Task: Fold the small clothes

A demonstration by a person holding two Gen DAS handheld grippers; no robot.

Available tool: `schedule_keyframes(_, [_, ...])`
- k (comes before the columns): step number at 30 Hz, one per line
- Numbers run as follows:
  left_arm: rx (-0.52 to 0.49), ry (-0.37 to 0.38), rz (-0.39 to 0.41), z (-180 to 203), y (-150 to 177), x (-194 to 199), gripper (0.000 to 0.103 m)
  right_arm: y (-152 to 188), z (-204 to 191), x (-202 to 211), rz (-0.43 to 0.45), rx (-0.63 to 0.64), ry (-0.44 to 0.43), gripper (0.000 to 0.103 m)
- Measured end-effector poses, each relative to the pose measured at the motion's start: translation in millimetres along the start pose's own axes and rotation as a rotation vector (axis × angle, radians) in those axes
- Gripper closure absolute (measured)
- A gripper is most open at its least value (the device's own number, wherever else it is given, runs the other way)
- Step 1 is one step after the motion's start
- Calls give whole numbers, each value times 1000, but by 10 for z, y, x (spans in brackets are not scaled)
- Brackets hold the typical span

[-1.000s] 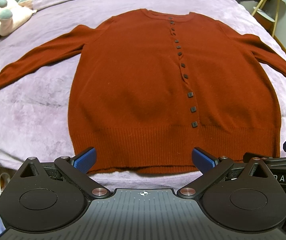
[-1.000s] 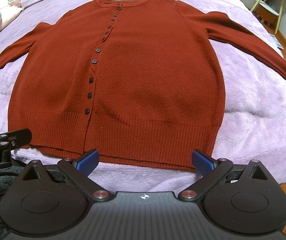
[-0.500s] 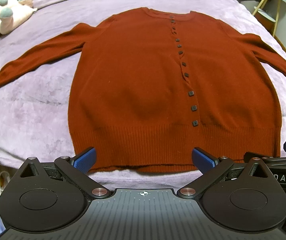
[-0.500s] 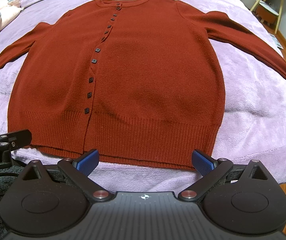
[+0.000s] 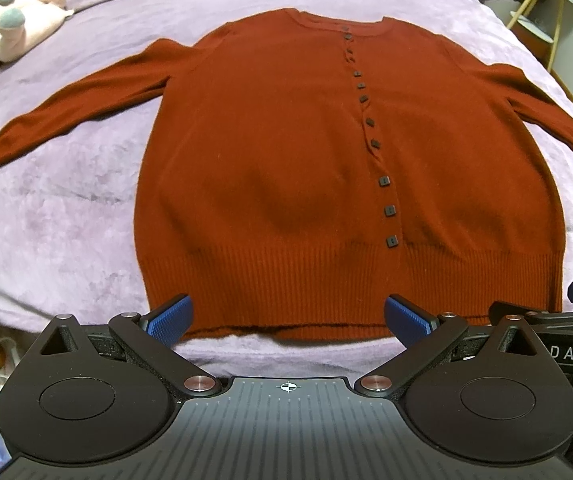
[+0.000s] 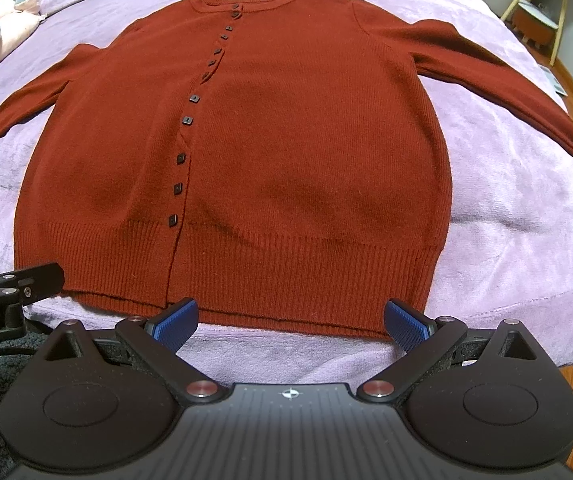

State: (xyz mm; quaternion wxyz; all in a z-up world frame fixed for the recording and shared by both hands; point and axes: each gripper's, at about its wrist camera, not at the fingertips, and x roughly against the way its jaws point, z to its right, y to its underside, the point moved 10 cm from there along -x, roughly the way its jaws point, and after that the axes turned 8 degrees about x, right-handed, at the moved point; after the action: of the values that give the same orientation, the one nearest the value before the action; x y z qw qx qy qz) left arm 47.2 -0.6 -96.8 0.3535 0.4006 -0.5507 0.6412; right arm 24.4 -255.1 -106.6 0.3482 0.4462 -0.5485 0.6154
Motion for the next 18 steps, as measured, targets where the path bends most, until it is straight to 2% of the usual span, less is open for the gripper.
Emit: schedule_keyframes(18, [0, 0, -24, 30, 18, -54, 0, 17, 44, -50, -3, -49, -73, 4])
